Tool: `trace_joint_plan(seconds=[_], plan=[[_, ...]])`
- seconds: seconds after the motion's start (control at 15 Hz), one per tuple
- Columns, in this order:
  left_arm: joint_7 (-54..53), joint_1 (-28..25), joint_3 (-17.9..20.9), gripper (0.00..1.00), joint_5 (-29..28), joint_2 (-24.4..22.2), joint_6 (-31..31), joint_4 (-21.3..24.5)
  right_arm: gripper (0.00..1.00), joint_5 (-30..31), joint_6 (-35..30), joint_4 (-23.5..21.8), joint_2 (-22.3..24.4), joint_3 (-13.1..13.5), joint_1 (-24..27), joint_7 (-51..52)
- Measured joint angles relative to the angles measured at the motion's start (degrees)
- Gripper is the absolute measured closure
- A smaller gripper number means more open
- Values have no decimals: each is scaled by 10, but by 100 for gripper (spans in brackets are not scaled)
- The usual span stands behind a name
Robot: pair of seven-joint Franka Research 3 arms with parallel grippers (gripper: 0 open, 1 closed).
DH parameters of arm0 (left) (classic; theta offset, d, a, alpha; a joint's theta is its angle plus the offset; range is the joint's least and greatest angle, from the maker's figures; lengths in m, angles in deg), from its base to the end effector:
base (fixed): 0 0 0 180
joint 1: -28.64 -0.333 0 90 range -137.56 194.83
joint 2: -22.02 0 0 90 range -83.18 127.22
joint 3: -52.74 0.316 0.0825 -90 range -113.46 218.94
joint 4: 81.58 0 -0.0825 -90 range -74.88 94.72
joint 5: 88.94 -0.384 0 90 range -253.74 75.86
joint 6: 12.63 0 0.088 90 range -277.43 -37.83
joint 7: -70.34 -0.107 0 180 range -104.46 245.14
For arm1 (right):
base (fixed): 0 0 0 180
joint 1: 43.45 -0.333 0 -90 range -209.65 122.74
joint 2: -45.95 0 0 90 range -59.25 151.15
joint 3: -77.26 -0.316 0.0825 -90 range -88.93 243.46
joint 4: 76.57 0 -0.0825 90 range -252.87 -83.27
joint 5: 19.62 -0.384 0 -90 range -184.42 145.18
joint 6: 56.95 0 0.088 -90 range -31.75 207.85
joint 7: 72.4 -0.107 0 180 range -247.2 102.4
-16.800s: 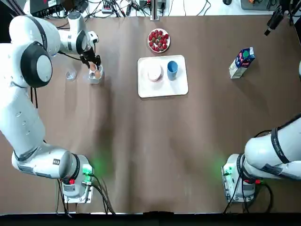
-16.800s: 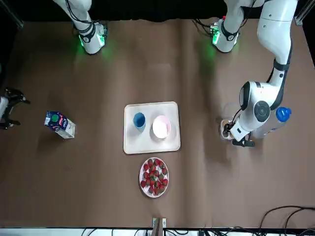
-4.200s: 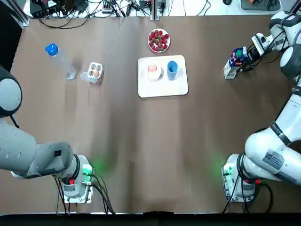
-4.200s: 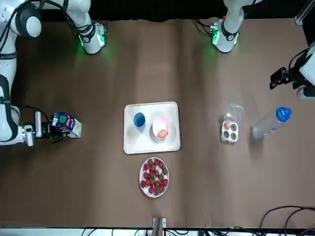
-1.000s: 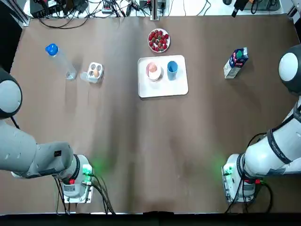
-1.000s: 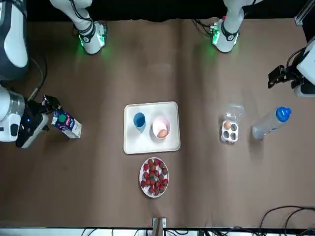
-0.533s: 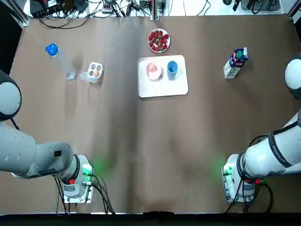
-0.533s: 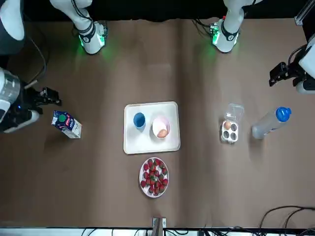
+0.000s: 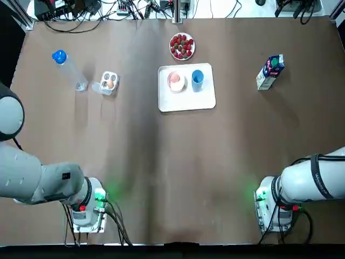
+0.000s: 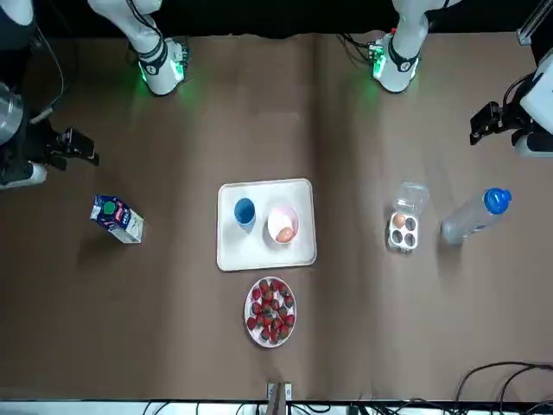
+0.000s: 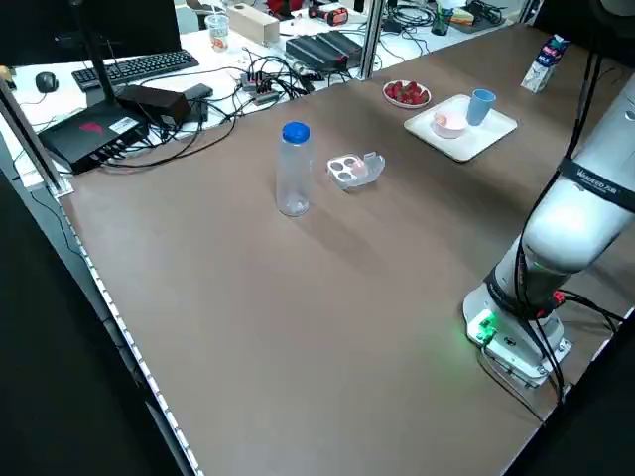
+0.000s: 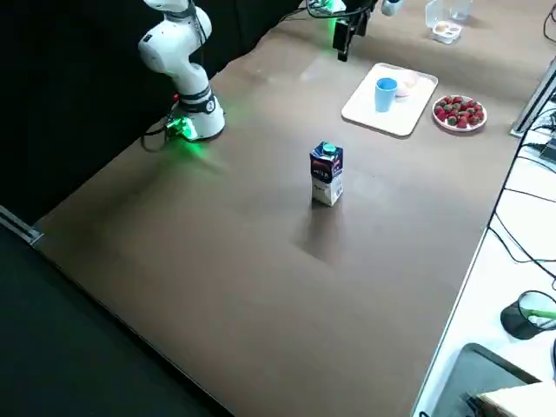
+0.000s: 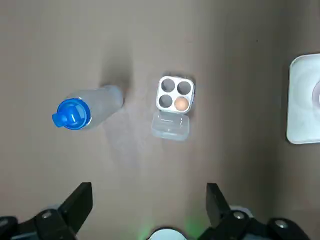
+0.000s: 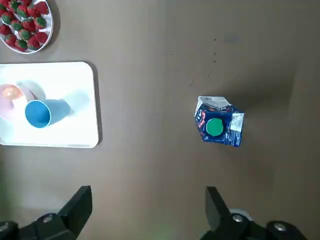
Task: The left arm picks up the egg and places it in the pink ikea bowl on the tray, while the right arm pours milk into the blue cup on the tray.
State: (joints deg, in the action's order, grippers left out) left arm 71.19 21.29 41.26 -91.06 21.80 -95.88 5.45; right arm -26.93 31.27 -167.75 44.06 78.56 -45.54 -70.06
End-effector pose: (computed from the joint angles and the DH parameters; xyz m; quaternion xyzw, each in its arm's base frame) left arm 0.5402 -0.0349 0.6408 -0.9990 0.0270 0.0302 0.0201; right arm 0.5592 0.0219 0.5948 -0.9967 -0.0265 0.0414 0.0639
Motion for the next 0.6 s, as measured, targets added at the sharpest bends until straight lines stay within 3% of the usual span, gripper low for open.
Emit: trace_joint_plan(seconds=[0.2,0.6], plan=[[-1,0,-2,0,0,0,8,0,0,2,26,-55,45,-4,-3,-19],[-1,0,-2,0,0,0,9,0,0,16,34,-97,85,-7,-16,-32]])
